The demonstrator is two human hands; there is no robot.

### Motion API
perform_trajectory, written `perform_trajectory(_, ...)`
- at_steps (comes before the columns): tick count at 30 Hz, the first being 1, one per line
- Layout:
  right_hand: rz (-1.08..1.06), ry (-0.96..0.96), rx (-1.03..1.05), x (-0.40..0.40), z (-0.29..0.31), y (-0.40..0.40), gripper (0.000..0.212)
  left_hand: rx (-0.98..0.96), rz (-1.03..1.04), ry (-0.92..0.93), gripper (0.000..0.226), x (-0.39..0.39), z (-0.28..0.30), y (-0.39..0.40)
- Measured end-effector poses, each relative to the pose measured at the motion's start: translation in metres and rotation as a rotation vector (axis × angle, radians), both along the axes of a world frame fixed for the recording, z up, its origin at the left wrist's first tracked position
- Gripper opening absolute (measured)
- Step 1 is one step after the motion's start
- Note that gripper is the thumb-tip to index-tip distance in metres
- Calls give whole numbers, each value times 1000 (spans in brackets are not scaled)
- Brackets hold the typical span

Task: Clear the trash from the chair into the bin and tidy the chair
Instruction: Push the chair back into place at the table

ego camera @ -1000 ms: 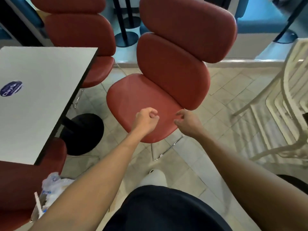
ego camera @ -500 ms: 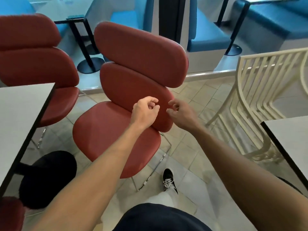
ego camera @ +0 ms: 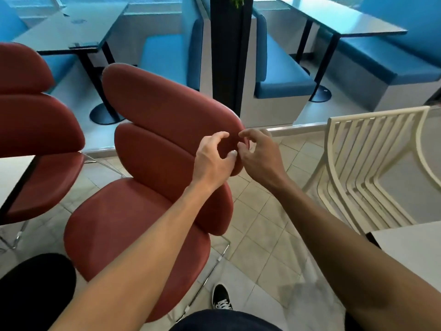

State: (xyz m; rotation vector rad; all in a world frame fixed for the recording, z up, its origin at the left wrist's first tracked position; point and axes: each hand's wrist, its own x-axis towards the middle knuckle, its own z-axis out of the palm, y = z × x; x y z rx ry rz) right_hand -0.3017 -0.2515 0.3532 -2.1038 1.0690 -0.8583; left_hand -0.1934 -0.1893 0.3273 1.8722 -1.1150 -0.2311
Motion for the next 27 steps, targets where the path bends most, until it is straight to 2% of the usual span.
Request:
perform_trajectory(5, 17, -15, -1, 19, -2, -42, 26, 26, -10, 12, 78, -9, -18, -34)
perform_trajectory(8, 33, 13, 12, 30, -4, -58, 33, 91, 37, -3, 99, -16, -30, -49)
perform_trajectory(12, 81, 27, 80, 43, -8, -75, 45, 163, 124, -33, 114, -20, -38, -65)
perform_trajectory(21, 336, 42, 318, 60, -15, -104, 71, 189, 263, 43, 121, -22, -47, -90)
perform_trajectory(24, 424, 82, 349, 64, -13, -108, 71, 232, 335, 59, 125, -24, -50, -94)
perform_trajectory(27, 482, 75, 366, 65, -16, -108, 66, 281, 358, 10, 118, -27, -51, -96)
